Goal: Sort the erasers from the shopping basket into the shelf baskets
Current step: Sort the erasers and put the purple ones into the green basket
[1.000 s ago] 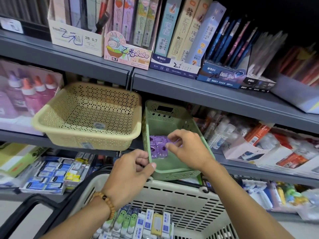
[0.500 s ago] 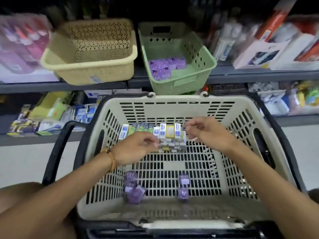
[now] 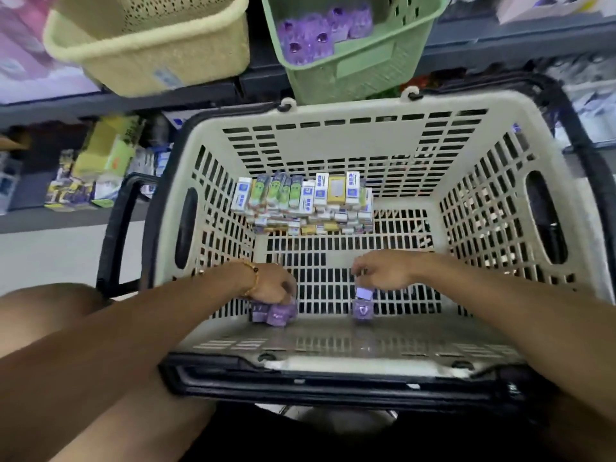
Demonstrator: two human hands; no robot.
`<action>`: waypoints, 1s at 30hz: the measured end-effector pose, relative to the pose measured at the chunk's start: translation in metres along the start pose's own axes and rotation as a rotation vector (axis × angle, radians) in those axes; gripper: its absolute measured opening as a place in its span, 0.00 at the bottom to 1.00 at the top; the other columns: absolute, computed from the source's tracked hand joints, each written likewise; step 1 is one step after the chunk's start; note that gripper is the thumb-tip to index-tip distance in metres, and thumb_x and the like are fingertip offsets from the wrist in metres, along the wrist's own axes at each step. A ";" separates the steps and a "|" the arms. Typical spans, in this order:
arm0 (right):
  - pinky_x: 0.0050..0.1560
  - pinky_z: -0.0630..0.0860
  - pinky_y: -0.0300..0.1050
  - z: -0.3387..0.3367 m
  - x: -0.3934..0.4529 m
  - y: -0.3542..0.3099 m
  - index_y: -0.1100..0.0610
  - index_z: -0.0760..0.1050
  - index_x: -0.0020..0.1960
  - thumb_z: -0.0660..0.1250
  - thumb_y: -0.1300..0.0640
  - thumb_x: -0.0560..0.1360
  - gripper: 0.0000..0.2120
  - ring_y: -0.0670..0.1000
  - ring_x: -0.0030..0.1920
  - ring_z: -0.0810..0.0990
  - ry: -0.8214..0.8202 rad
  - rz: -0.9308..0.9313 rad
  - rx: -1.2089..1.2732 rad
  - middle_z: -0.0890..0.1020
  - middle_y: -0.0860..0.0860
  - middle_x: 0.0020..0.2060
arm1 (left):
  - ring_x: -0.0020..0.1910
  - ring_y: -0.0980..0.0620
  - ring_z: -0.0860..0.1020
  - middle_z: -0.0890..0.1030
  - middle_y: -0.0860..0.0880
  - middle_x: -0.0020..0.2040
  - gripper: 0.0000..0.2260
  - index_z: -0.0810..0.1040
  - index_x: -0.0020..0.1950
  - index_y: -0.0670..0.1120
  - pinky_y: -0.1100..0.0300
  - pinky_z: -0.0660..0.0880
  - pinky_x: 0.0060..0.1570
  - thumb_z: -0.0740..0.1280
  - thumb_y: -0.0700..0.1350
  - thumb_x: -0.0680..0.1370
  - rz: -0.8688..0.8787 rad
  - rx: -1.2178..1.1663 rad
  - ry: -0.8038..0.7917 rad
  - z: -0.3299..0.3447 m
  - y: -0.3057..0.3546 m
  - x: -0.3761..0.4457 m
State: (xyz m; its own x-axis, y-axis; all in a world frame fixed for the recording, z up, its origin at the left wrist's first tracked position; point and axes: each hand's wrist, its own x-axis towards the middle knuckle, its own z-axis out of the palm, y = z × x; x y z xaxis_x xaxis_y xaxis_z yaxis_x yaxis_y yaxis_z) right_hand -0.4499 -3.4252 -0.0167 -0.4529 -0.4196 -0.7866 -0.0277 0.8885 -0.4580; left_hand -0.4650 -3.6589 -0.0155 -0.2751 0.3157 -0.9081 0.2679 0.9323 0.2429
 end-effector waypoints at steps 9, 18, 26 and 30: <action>0.40 0.76 0.41 0.009 0.013 -0.001 0.53 0.74 0.55 0.68 0.59 0.77 0.08 0.50 0.43 0.78 -0.107 0.002 0.203 0.77 0.48 0.46 | 0.63 0.48 0.69 0.68 0.48 0.71 0.26 0.67 0.73 0.54 0.54 0.65 0.64 0.67 0.58 0.76 0.009 -0.051 -0.098 0.014 0.009 0.004; 0.38 0.78 0.38 0.007 0.010 0.002 0.49 0.74 0.55 0.64 0.71 0.73 0.19 0.49 0.46 0.78 -0.158 0.019 0.257 0.76 0.50 0.53 | 0.68 0.48 0.68 0.65 0.49 0.74 0.26 0.62 0.75 0.55 0.59 0.62 0.62 0.63 0.59 0.79 -0.007 -0.138 -0.063 0.029 0.006 0.011; 0.38 0.76 0.39 0.008 0.007 0.008 0.51 0.76 0.50 0.74 0.59 0.73 0.10 0.48 0.46 0.79 -0.201 0.035 0.162 0.78 0.49 0.50 | 0.60 0.49 0.73 0.70 0.50 0.66 0.23 0.67 0.72 0.56 0.54 0.72 0.62 0.65 0.56 0.78 -0.003 -0.180 -0.039 0.026 0.006 0.011; 0.44 0.78 0.43 0.010 0.008 0.008 0.49 0.75 0.53 0.74 0.59 0.72 0.13 0.51 0.48 0.80 -0.206 0.042 0.082 0.78 0.52 0.53 | 0.37 0.53 0.75 0.73 0.51 0.51 0.16 0.73 0.66 0.53 0.63 0.77 0.32 0.65 0.52 0.79 0.022 -0.252 -0.042 0.017 0.009 0.009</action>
State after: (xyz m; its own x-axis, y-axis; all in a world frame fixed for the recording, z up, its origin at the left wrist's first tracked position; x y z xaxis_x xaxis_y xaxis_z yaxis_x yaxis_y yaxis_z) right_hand -0.4453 -3.4233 -0.0308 -0.2607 -0.4194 -0.8696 0.0639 0.8913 -0.4490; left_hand -0.4498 -3.6509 -0.0273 -0.2316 0.3332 -0.9140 0.0333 0.9417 0.3349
